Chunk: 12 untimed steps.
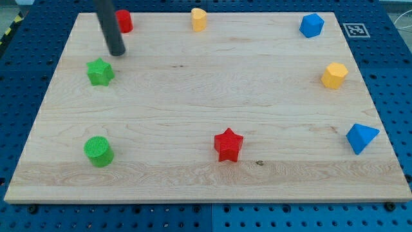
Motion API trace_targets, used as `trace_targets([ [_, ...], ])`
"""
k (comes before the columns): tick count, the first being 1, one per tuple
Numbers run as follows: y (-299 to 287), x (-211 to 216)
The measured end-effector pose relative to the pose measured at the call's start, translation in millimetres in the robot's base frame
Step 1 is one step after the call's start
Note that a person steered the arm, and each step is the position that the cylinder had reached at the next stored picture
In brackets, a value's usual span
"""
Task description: Move green star closer to the yellow hexagon
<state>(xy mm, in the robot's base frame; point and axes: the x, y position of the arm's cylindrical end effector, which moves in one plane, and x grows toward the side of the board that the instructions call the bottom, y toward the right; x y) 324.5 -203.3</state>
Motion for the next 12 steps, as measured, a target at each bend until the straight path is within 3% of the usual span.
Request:
trace_targets([
  [2,-51.8,24.0],
  [4,-38.6,56.6],
  [6,53.4,59.5],
  [9,130.5,110.1],
  [12,280.0,116.5],
])
